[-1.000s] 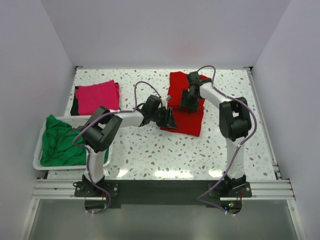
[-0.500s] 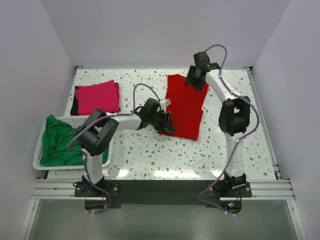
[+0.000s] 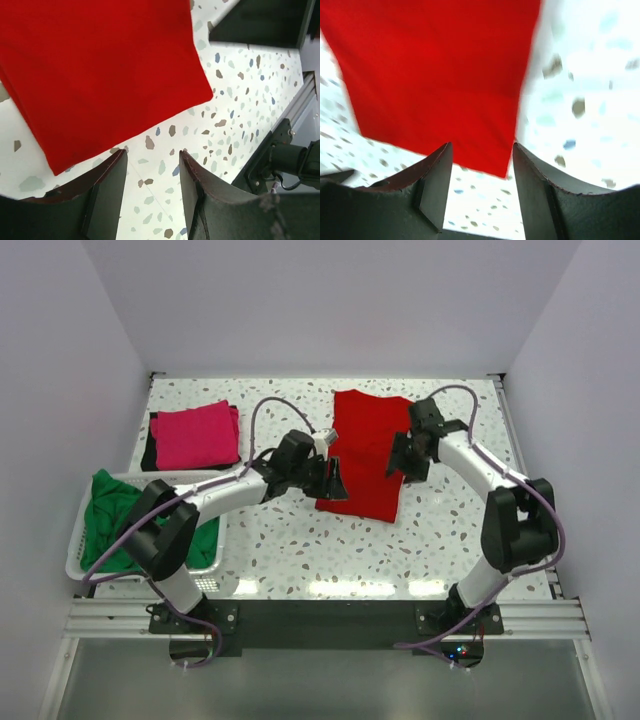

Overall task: Fold and stack the t-shirts
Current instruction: Fold the tshirt

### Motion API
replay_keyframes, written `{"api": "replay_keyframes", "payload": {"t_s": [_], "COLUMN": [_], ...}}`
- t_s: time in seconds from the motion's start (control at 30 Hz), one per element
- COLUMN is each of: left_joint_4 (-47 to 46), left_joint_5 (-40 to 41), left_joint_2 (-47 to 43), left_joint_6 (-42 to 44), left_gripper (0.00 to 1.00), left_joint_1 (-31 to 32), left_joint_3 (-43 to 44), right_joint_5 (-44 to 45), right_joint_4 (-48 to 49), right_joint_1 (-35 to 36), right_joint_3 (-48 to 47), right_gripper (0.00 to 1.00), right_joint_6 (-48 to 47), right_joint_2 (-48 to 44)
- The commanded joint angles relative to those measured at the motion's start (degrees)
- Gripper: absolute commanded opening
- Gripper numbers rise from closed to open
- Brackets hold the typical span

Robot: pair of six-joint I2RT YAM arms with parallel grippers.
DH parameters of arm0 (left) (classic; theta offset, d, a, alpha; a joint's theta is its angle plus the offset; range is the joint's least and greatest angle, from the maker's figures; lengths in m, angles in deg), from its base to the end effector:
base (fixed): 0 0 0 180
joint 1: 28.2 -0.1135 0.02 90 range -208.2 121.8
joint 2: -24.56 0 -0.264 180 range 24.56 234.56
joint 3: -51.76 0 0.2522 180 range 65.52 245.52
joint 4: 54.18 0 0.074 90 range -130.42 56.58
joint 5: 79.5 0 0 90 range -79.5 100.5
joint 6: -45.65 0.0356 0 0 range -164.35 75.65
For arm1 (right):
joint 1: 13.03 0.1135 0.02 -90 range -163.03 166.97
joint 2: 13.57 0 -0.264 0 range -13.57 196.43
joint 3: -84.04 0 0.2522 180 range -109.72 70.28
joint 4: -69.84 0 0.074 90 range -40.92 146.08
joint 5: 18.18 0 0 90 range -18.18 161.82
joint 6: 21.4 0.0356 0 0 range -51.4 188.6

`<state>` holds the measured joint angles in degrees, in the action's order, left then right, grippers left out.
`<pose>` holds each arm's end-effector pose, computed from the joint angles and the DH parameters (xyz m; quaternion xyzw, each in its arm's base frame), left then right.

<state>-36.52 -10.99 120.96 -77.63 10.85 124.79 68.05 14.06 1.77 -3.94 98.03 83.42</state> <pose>0.2727 -0.2380 0.2055 0.1222 0.8891 -0.3773 0.2286 0.3357 0.0911 0.2370 0.1171 0.9683 0.1119 0.1900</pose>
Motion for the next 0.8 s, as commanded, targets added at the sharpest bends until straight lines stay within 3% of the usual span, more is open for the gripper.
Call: {"api": "replay_keyframes", "payload": {"t_s": [0.0,0.07,0.23,0.6,0.77], "left_joint_4": [5.05,5.68,6.12,5.33,6.20], "left_joint_5": [4.62,4.97,4.80,4.36,4.53], "left_joint_2": [-0.34,0.10,0.10,-0.34,0.89], "left_joint_6": [0.50,-0.29,-1.97,-3.02,-3.64], "left_gripper": [0.51,0.50,0.50,0.50,0.50], "left_joint_1": [-0.81,-2.12,-5.73,-7.58,-7.58], "left_joint_3": [0.85,0.16,-1.61,-4.59,-4.95], "right_joint_5": [-3.69,-4.84,-5.46,-6.34,-7.83], "right_joint_4": [3.17,5.36,6.51,9.41,10.47], "right_joint_1": [0.66,1.27,1.45,1.36,1.45], "right_joint_3": [9.51,16.18,20.59,24.20,23.94], "right_gripper": [0.54,0.53,0.48,0.40,0.26], "right_joint_6": [1.77,3.26,3.79,3.79,3.00], "right_joint_2": [-4.43,-6.55,-7.17,-4.53,-1.90]}}
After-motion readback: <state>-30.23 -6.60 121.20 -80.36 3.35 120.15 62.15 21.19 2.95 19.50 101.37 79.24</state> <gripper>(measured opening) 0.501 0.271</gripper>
